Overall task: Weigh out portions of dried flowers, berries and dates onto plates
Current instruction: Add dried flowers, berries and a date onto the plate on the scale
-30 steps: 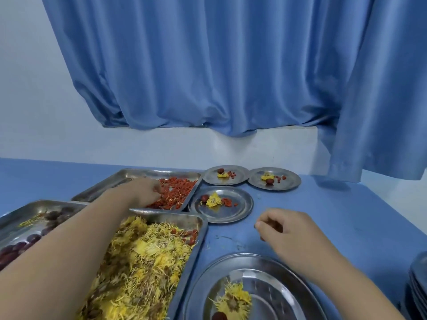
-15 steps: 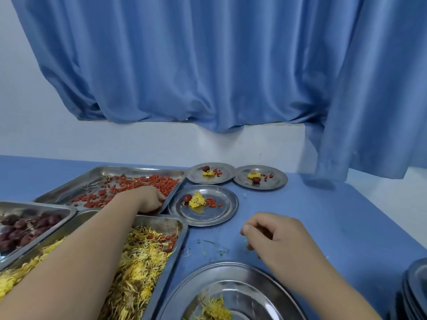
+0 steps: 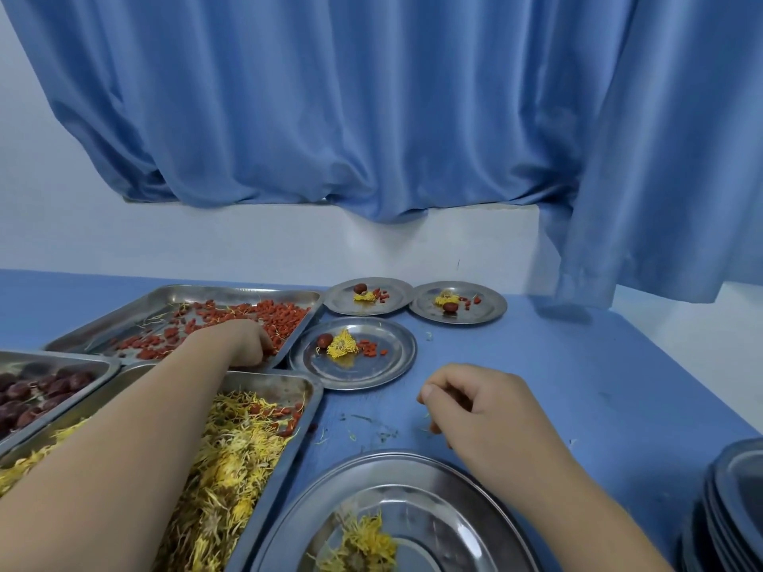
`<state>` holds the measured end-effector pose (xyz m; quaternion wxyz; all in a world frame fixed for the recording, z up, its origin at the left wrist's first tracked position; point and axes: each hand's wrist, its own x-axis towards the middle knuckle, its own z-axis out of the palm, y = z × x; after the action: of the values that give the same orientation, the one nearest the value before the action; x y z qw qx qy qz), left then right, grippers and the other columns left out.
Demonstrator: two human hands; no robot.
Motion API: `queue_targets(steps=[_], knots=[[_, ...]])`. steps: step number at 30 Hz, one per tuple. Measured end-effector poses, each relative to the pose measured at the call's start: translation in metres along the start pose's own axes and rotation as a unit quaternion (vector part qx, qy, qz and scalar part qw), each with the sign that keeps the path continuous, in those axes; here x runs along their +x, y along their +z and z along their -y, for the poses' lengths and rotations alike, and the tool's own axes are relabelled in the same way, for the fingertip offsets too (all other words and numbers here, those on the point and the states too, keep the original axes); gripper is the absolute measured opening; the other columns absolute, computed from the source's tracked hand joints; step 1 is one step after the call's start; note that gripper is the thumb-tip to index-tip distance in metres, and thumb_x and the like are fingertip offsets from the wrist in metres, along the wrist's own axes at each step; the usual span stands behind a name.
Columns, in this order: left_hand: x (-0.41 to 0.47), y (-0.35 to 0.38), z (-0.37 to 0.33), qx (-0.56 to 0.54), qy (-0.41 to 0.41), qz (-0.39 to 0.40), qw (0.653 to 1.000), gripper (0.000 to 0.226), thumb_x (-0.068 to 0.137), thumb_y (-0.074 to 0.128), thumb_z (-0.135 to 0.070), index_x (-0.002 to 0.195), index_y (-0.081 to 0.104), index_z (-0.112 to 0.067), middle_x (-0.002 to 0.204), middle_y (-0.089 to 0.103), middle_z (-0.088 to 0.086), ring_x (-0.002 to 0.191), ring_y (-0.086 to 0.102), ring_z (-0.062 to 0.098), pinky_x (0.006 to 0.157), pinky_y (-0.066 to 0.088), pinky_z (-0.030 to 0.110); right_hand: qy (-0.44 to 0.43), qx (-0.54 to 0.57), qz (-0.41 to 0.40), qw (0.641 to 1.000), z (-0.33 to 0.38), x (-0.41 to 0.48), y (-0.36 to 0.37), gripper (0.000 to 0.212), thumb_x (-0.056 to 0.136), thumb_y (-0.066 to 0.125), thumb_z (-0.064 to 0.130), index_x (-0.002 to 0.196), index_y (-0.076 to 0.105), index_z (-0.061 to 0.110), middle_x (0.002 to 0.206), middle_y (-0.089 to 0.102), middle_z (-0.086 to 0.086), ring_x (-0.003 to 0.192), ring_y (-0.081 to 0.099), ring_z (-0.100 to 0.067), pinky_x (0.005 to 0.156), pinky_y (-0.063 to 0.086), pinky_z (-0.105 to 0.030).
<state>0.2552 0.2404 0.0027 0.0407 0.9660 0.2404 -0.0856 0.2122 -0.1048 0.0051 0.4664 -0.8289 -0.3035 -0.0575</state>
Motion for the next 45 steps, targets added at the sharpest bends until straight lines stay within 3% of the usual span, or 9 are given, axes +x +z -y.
queue_targets(steps=[6, 12, 15, 21, 26, 29, 34, 41, 45], knots=[[-0.004, -0.016, -0.012, 0.005, -0.004, 0.056, 0.998, 0.034, 0.086, 0.048, 0.007, 0.08, 0.067, -0.021, 0.07, 0.056, -0.001, 0.055, 0.048, 0.012, 0.043, 0.04, 0.019, -0.012, -0.003, -0.018, 1.0, -0.004, 0.001, 0.001, 0.023, 0.085, 0.054, 0.026, 0.074, 0.059, 0.006, 0.071, 0.059, -0.013, 0.068, 0.061, -0.027, 0.058, 0.048, -0.04], [0.002, -0.009, -0.008, 0.02, -0.053, 0.02, 0.998, 0.032, 0.088, 0.06, -0.006, 0.12, 0.064, -0.007, 0.118, 0.063, 0.011, 0.107, 0.062, 0.028, 0.09, 0.052, 0.036, -0.015, -0.017, -0.019, 1.0, -0.01, 0.001, 0.003, 0.023, 0.086, 0.054, 0.026, 0.073, 0.059, 0.009, 0.068, 0.059, -0.01, 0.07, 0.063, -0.025, 0.058, 0.047, -0.036], [0.007, -0.001, -0.006, 0.021, -0.061, -0.002, 0.998, 0.036, 0.092, 0.055, -0.008, 0.127, 0.06, -0.006, 0.126, 0.059, 0.011, 0.11, 0.058, 0.025, 0.098, 0.049, 0.036, -0.024, -0.016, -0.018, 0.999, -0.01, 0.001, 0.004, 0.022, 0.087, 0.054, 0.027, 0.072, 0.059, 0.011, 0.068, 0.059, -0.008, 0.068, 0.064, -0.024, 0.059, 0.048, -0.036], [0.011, -0.001, -0.008, 0.015, -0.065, -0.004, 0.998, 0.036, 0.085, 0.058, -0.002, 0.121, 0.064, -0.007, 0.119, 0.062, 0.01, 0.104, 0.059, 0.024, 0.091, 0.051, 0.034, -0.035, -0.014, -0.023, 0.999, -0.009, 0.002, 0.004, 0.024, 0.087, 0.054, 0.027, 0.073, 0.059, 0.008, 0.068, 0.059, -0.011, 0.069, 0.064, -0.027, 0.061, 0.05, -0.042], [0.011, -0.002, -0.011, 0.022, -0.083, -0.016, 0.996, 0.008, 0.083, 0.065, -0.006, 0.077, 0.059, -0.009, 0.085, 0.062, 0.007, 0.073, 0.058, 0.018, 0.057, 0.043, 0.025, -0.049, -0.013, -0.036, 0.998, -0.008, 0.002, 0.004, 0.025, 0.088, 0.054, 0.028, 0.074, 0.059, 0.007, 0.066, 0.056, -0.011, 0.067, 0.063, -0.026, 0.059, 0.047, -0.039], [0.009, -0.008, -0.009, -0.034, -0.091, -0.026, 0.995, 0.003, 0.083, 0.064, -0.004, 0.08, 0.062, -0.004, 0.075, 0.066, 0.009, 0.062, 0.064, 0.019, 0.047, 0.048, 0.026, -0.053, -0.005, -0.038, 0.998, -0.007, 0.002, 0.004, 0.025, 0.087, 0.053, 0.028, 0.074, 0.06, 0.008, 0.066, 0.056, -0.01, 0.066, 0.063, -0.025, 0.058, 0.046, -0.037], [0.007, -0.018, 0.003, -0.187, -0.054, -0.061, 0.979, 0.017, 0.082, 0.059, 0.004, 0.094, 0.069, 0.007, 0.092, 0.072, 0.022, 0.079, 0.073, 0.028, 0.072, 0.062, 0.041, -0.046, 0.009, -0.041, 0.998, -0.006, 0.002, 0.003, 0.024, 0.086, 0.054, 0.029, 0.073, 0.059, 0.009, 0.066, 0.056, -0.01, 0.067, 0.062, -0.025, 0.056, 0.045, -0.033], [-0.005, -0.029, 0.024, -0.282, 0.008, -0.169, 0.944, 0.004, 0.081, 0.067, -0.001, 0.082, 0.071, -0.001, 0.084, 0.073, 0.013, 0.071, 0.072, 0.021, 0.067, 0.06, 0.034, -0.043, 0.029, -0.054, 0.997, -0.002, 0.004, -0.004, 0.021, 0.086, 0.056, 0.023, 0.072, 0.062, 0.009, 0.068, 0.061, -0.012, 0.051, 0.048, -0.013, 0.047, 0.04, -0.024], [-0.015, -0.028, 0.025, -0.394, 0.075, -0.129, 0.907, 0.008, 0.08, 0.071, 0.0, 0.082, 0.073, -0.008, 0.087, 0.074, 0.01, 0.076, 0.074, 0.019, 0.071, 0.06, 0.031, -0.033, 0.062, -0.084, 0.994, -0.002, 0.005, -0.007, 0.019, 0.085, 0.057, 0.021, 0.069, 0.062, 0.012, 0.067, 0.061, -0.01, 0.06, 0.054, -0.022, 0.049, 0.042, -0.025]])
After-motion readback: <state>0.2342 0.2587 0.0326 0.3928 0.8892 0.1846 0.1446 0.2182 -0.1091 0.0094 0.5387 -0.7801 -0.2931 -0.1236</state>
